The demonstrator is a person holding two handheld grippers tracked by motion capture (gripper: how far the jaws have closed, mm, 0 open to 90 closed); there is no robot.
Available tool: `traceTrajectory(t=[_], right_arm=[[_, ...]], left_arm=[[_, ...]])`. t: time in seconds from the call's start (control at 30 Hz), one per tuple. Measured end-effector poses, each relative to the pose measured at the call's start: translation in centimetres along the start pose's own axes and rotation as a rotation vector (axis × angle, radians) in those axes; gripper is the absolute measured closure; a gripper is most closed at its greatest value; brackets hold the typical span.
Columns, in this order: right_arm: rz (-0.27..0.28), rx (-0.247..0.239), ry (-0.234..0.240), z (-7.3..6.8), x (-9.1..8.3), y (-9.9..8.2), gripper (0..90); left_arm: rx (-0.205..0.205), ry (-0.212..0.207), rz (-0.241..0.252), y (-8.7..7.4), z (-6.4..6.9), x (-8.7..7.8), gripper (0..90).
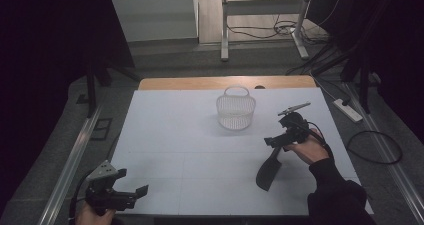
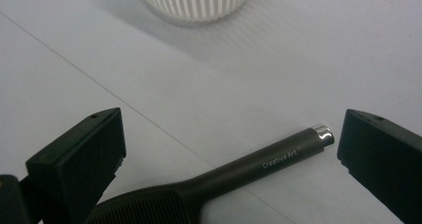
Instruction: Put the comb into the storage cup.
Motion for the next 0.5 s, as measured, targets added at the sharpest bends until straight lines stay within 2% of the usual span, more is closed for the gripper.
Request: traceTrajectory(t=[0.43, 0.47, 0.5], right_arm=[[-0.07, -0.024, 0.004, -0.2, 2.2, 0.9, 0.0], [-0.078, -0.023, 0.001, -0.2, 2.4, 1.0, 4.6], [-0.078, -0.023, 0.001, -0.2, 2.4, 1.0, 4.6]], left_arm=[[-0.001, -0.002, 0.0, 0.0, 0.0, 0.0, 1.2], [-0.001, -0.003, 0.0, 0.0, 0.0, 0.0, 1.2], [-0.002, -0.003, 0.0, 0.0, 0.0, 0.0, 1.2]])
Point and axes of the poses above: each handheld gripper's, and its own axes: x roughly forward along the jaws, y roughly out of its top, z roughly to its right, the point moved 1 cm from there along x, roughly forward along the jaws, and after that the axes turned 10 degrees about z, right-handed, at the moved point
